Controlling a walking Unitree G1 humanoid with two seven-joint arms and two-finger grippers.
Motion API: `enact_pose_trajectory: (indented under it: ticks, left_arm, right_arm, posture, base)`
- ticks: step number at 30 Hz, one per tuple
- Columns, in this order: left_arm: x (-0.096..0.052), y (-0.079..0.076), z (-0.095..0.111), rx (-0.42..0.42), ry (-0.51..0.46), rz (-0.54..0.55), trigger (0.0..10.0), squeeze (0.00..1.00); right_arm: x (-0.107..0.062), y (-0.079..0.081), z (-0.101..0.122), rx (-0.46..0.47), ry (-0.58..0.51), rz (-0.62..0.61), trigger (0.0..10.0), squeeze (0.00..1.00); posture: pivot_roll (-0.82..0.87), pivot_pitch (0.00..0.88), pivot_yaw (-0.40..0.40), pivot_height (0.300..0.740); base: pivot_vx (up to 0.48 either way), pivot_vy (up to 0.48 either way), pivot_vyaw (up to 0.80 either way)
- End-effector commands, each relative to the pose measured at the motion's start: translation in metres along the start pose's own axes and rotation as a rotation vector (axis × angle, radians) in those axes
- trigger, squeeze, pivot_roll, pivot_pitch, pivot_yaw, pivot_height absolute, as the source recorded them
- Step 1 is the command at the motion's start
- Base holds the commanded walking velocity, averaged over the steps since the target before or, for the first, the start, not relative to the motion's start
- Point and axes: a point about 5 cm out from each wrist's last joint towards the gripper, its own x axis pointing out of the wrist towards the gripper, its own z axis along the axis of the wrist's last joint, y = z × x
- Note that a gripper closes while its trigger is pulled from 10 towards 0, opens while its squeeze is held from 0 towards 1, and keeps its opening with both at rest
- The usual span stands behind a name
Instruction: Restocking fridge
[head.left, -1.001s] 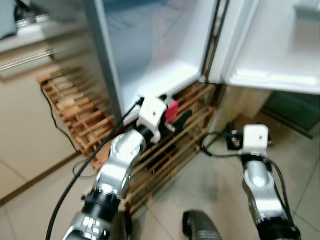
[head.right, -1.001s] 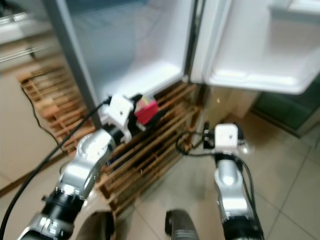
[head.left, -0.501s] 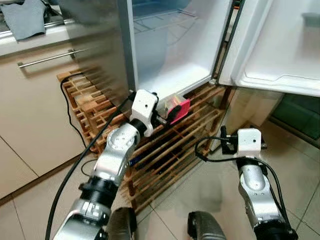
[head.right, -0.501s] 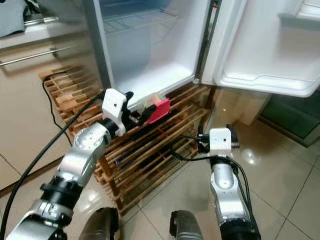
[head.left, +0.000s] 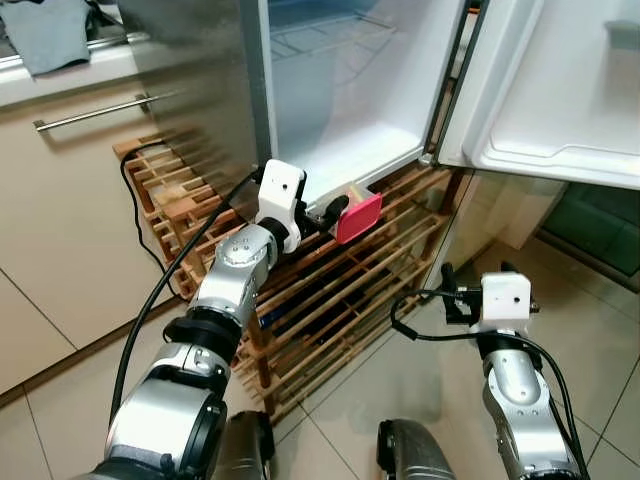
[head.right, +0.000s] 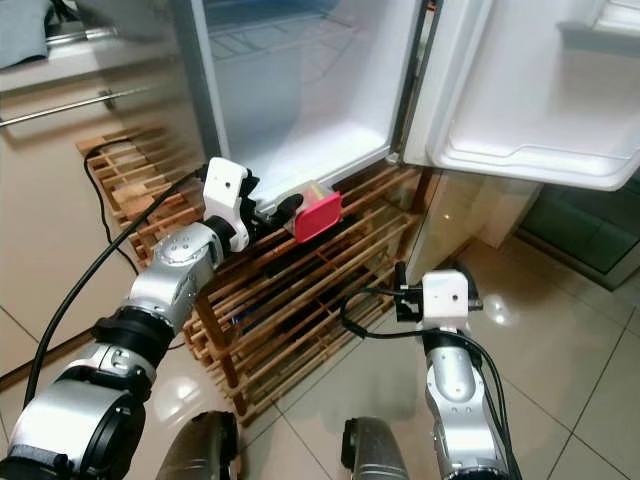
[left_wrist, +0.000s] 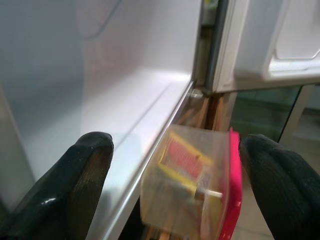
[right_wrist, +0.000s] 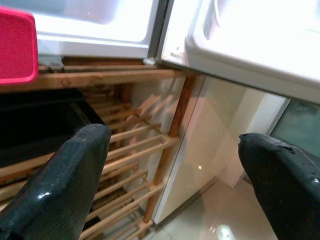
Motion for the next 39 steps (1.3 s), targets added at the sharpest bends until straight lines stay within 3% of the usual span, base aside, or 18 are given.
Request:
enact_pose_trajectory:
  ticks: [1,6,9,13,20,39]
  left_arm:
    - [0.004,-0.003,0.015,0.021,-0.072,-0.028,10.0,0.0]
    - [0.002,-0.017,0.013,0.094,-0.088,-0.085,10.0,0.0]
    - [0.004,-0.028,-0.003,0.182,0.026,-0.095,10.0,0.0]
    - [0.006,-0.036,-0.005,0.214,0.068,-0.105,10.0,0.0]
    - [0.008,-0.038,0.009,0.217,0.062,-0.101,10.0,0.0]
    - [0.022,-0.033,0.002,0.162,0.191,-0.017,10.0,0.0]
  right_arm:
    - [0.001,-0.006,0.005,-0.003,-0.013,-0.013,10.0,0.1]
    - [0.001,-0.008,0.006,-0.009,-0.013,-0.014,10.0,0.11]
    - [0.002,-0.008,0.006,-0.013,-0.011,-0.012,10.0,0.1]
    - [0.003,-0.007,0.007,-0.012,-0.009,-0.008,10.0,0.11]
    - [0.004,-0.004,0.006,-0.005,-0.007,-0.006,10.0,0.11]
    - [0.008,-0.004,0.006,-0.006,-0.004,-0.001,10.0,0.1]
  posture:
    - [-0.18,0.004,0.014,0.635]
    - [-0.18,0.0,0.007,0.635]
    - [-0.18,0.0,0.003,0.635]
    - [-0.17,0.001,0.003,0.635]
    - [-0.17,0.002,0.009,0.635]
    - [-0.17,0.0,0.01,0.635]
  base:
    - [0.0,0.0,0.0]
    - [0.0,0.0,0.0]
    - [0.0,0.0,0.0]
    - [0.0,0.0,0.0]
    - [0.0,0.0,0.0]
    - [0.0,0.0,0.0]
